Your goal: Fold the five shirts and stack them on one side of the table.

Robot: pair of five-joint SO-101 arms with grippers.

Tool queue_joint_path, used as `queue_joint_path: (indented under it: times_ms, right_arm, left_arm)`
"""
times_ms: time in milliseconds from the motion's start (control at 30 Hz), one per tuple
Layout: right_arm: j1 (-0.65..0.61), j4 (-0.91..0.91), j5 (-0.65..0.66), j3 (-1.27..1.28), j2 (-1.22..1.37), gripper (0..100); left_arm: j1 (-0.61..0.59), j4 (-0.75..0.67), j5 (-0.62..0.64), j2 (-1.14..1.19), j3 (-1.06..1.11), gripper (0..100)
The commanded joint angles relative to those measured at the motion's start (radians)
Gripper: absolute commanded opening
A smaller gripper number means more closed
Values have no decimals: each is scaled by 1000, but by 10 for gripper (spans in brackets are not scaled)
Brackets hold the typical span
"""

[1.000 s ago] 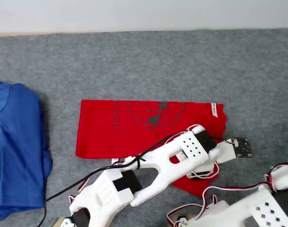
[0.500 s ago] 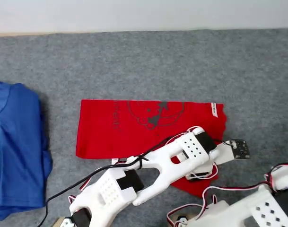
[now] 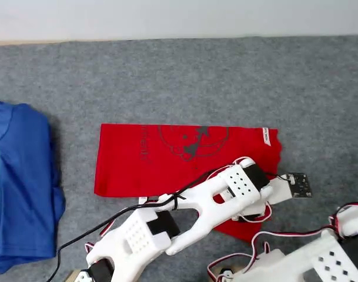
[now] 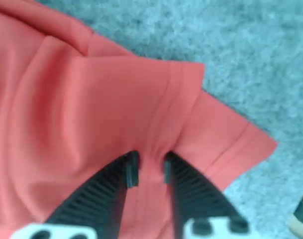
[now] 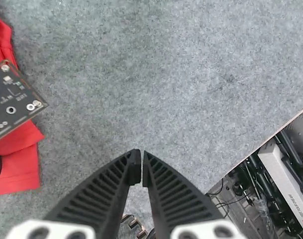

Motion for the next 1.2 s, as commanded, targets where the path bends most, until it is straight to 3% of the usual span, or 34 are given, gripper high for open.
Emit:
queue_joint_path:
  times_ms: [0, 233, 600, 967, 1167]
  right_arm:
    - [7, 41, 9, -8, -13, 10]
    - [7, 41, 9, -8, -13, 10]
    - [7, 41, 9, -8, -13, 10]
    - [8, 41, 32, -8, -13, 10]
    - [8, 41, 51, -9, -13, 10]
  left_arm:
    - [2, -12, -2, -8, -31, 2]
    - [3, 37, -6, -11, -64, 2]
    - [-5, 245, -8, -3, -366, 2]
    - [-29, 249, -8, 0, -363, 4]
    - [-100, 230, -8, 0, -369, 4]
